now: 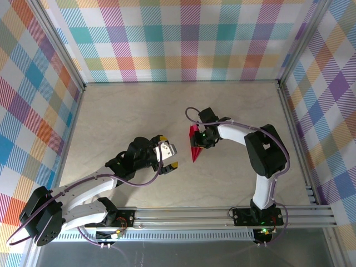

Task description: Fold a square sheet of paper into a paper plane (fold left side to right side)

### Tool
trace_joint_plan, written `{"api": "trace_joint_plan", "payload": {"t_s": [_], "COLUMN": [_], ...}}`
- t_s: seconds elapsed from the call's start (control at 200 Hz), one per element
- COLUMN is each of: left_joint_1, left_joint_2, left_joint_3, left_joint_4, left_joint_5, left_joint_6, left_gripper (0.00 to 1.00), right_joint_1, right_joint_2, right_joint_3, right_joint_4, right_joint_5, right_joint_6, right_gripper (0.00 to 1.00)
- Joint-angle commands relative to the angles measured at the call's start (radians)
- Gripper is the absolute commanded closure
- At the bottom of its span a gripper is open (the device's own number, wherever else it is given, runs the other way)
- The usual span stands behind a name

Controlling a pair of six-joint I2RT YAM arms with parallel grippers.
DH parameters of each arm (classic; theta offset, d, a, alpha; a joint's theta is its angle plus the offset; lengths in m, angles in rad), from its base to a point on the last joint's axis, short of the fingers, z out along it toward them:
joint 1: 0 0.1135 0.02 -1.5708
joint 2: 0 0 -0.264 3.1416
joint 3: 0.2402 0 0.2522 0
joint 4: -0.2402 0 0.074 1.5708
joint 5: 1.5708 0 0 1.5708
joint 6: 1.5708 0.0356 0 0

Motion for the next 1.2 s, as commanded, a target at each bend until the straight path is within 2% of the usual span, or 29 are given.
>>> {"api": "trace_joint_plan", "payload": {"t_s": [0.0,0.475,0.775,0.935,1.195], "left_joint_1": [0.009,0.009,0.009,0.009,0.009], "left_joint_2": [-0.014,-0.014,-0.019,-0.023,-0.032], "left_joint_3": [0.02,0.025,0.026,0.028,0.033], "left_joint_4": [0.021,0.017,0.014,0.015,0.012], "left_joint_5": [-0.003,-0.007,-0.005,-0.001,0.003], "left_joint_6": [0.009,0.007,0.006,0.006,0.003], "left_gripper": [0.0,0.0,0.0,0.0,0.0], "right_joint_1": [0.013,0.063,0.081,0.077,0.048], "right_joint_2": [0.018,0.079,0.055,0.065,0.228], "right_joint_3": [0.037,0.121,0.192,0.288,0.515], "right_joint_4": [-0.057,-0.161,-0.251,-0.352,-0.501], "right_joint_5": [0.042,0.114,0.191,0.267,0.341], "right_joint_6": [0.005,0.093,0.073,0.029,0.01], "right_gripper": [0.72,0.79,0.93,0.97,0.98]}}
